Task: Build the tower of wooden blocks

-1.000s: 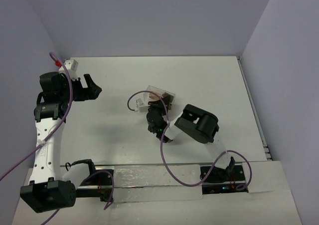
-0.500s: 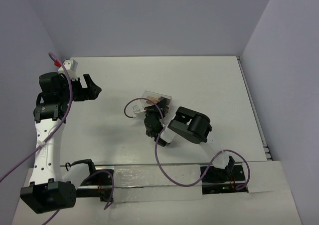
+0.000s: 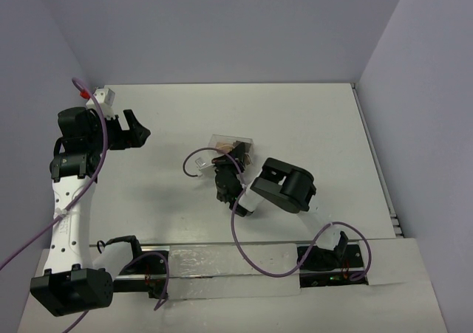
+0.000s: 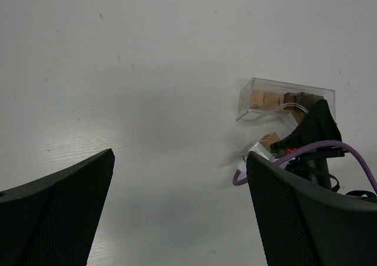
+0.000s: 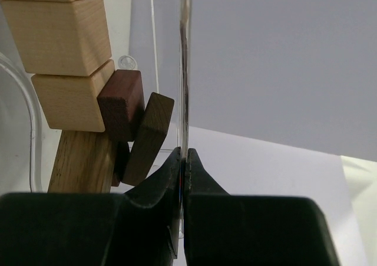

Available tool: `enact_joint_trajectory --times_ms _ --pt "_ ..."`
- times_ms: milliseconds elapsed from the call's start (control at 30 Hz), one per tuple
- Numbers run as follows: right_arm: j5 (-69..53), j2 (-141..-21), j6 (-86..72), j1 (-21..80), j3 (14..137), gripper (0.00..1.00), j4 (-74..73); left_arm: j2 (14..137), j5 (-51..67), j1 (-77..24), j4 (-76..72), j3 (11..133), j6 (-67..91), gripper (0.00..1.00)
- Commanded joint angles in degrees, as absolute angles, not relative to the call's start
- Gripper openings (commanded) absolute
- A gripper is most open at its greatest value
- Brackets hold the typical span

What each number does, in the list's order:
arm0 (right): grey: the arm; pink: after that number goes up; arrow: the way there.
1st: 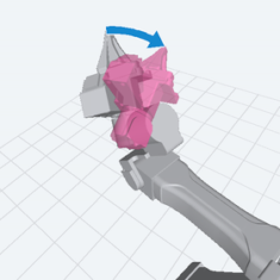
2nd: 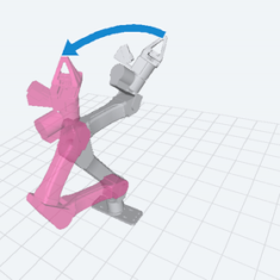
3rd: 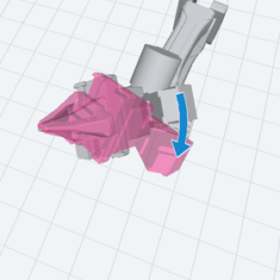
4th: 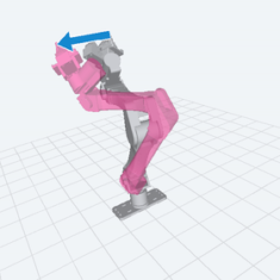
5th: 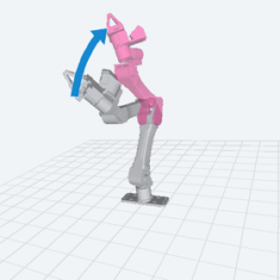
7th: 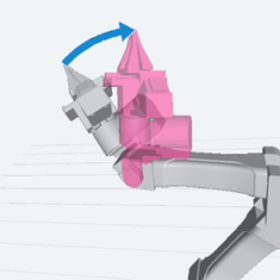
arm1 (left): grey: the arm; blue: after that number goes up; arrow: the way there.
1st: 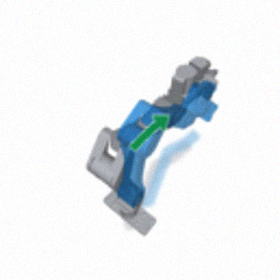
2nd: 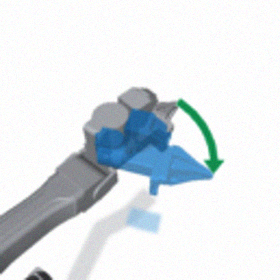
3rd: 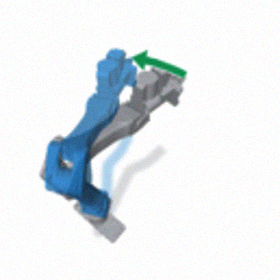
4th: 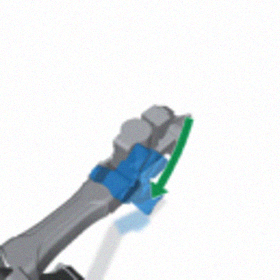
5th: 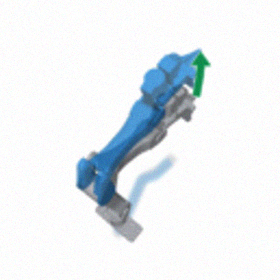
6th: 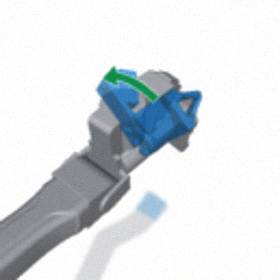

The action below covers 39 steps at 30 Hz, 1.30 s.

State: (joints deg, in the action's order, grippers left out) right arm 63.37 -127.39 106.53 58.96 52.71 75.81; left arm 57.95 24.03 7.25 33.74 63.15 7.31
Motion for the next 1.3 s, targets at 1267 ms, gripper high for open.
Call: enact_joint_trajectory --times_ms 1267 --pt "62.41 -117.88 111.21 52.63 55.42 0.0 101.16 56.93 24.42 7.48 32.43 63.72 7.81 0.99"
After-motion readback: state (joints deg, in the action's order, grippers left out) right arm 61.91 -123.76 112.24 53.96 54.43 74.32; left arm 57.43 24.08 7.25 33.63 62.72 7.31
